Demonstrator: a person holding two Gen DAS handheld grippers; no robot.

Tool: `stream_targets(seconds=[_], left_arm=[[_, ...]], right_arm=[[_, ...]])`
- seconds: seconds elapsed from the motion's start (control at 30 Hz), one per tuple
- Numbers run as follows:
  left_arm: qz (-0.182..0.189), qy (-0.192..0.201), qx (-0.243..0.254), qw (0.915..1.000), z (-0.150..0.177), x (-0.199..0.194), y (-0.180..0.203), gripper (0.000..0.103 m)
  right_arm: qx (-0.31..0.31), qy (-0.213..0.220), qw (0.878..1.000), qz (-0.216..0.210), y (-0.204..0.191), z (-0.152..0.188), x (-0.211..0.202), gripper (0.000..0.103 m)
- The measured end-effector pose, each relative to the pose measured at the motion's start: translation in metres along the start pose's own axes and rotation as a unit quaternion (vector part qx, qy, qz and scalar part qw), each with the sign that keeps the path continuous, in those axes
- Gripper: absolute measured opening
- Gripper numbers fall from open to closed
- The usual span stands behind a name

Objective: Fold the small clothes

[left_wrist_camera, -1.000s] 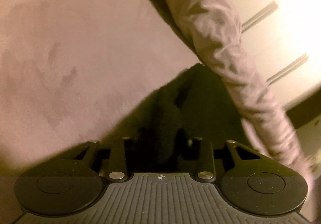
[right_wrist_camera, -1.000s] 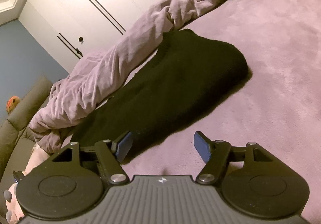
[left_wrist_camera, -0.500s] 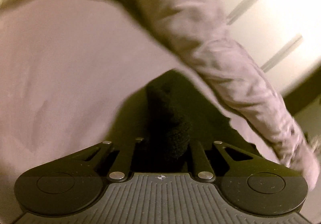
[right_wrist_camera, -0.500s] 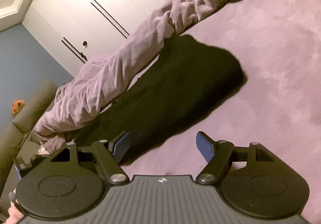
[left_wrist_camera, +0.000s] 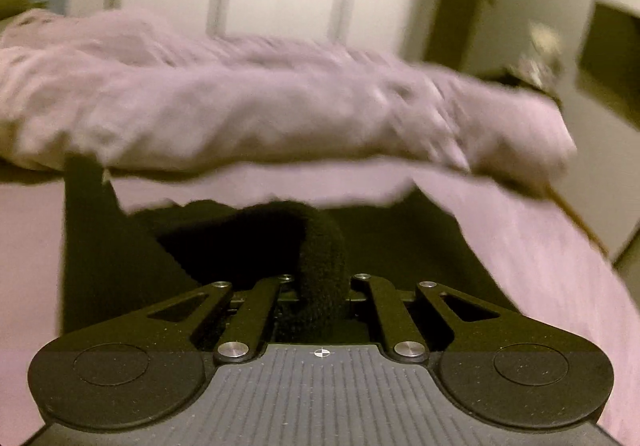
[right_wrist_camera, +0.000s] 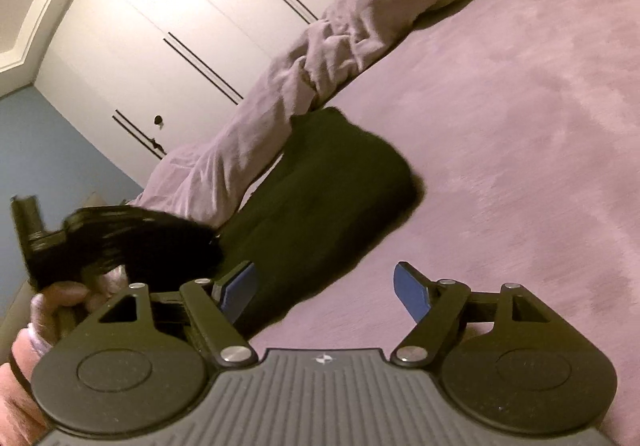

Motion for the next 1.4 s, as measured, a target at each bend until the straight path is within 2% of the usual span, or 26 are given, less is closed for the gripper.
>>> stream_targets(seconds=[0.13, 0.2, 0.23, 0.27, 0.5, 0.7, 0.8, 0.87, 0.97, 1.03, 1.07, 1.13, 1.23, 1.3, 1.4], left_arm=[[-0.023, -0.066, 0.068, 0.9952, 0.051, 0.034, 0.032, 0.013], [-0.027, -0.06, 0.081, 0.9945, 0.06, 0.035, 0.036, 0.024], [-0.028, -0.054, 0.088, 0.9943, 0.061, 0.033, 0.037, 0.033], [-0.028, -0.054, 0.094, 0.9938, 0.062, 0.032, 0.037, 0.036], [-0.011, -0.058, 0.081, 0.9949, 0.06, 0.026, 0.032, 0.041], [0.002, -0.063, 0.074, 0.9953, 0.061, 0.016, 0.029, 0.053], [0.023, -0.066, 0.072, 0.9949, 0.067, -0.003, 0.027, 0.066], [0.039, -0.062, 0.077, 0.9944, 0.075, -0.024, 0.021, 0.079], [0.062, -0.053, 0.051, 0.9953, 0.085, -0.06, 0.0, 0.081], [0.078, -0.061, -0.001, 0.9951, 0.094, -0.078, -0.025, 0.085], [0.074, -0.065, -0.03, 0.9947, 0.099, -0.085, -0.041, 0.085], [0.051, -0.065, -0.075, 0.9938, 0.106, -0.094, -0.078, 0.085], [-0.007, -0.06, -0.118, 0.9912, 0.11, -0.101, -0.132, 0.084], [-0.03, -0.054, -0.131, 0.9895, 0.109, -0.104, -0.159, 0.084], [-0.06, -0.037, -0.137, 0.9881, 0.105, -0.101, -0.189, 0.084]], right_arm=[[-0.005, 0.001, 1.0, 0.006, 0.009, -0.006, -0.002, 0.077], [-0.005, 0.0, 1.0, 0.008, 0.012, -0.008, -0.003, 0.078], [-0.006, 0.001, 1.0, 0.009, 0.013, -0.008, -0.004, 0.078], [-0.007, 0.0, 1.0, 0.01, 0.014, -0.008, -0.004, 0.078], [-0.014, -0.004, 1.0, 0.007, 0.007, -0.009, 0.004, 0.079], [-0.034, -0.012, 0.999, 0.002, -0.009, -0.008, 0.009, 0.079], [-0.039, -0.015, 0.999, 0.003, -0.014, -0.008, 0.01, 0.081], [-0.049, -0.016, 0.999, 0.004, -0.018, -0.009, 0.011, 0.081], [-0.074, -0.021, 0.997, -0.002, -0.031, -0.009, 0.017, 0.086], [-0.08, -0.037, 0.996, -0.021, -0.045, -0.006, 0.028, 0.086], [-0.083, -0.048, 0.995, -0.037, -0.054, -0.004, 0.034, 0.087], [-0.091, -0.074, 0.991, -0.07, -0.078, 0.004, 0.053, 0.094], [-0.122, -0.116, 0.981, -0.101, -0.114, 0.016, 0.091, 0.096], [-0.134, -0.138, 0.975, -0.11, -0.131, 0.016, 0.117, 0.096], [-0.114, -0.154, 0.974, -0.118, -0.148, 0.005, 0.143, 0.096]])
Point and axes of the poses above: each gripper's, at about its wrist camera, not at the fingertips, and x roughly the way its jaws point, y to its right, z to its underside, the point moved 9 cm from there along x, roughly the way its jaws point, and after that the axes turned 2 degrees about -z, right-handed, at the moved point
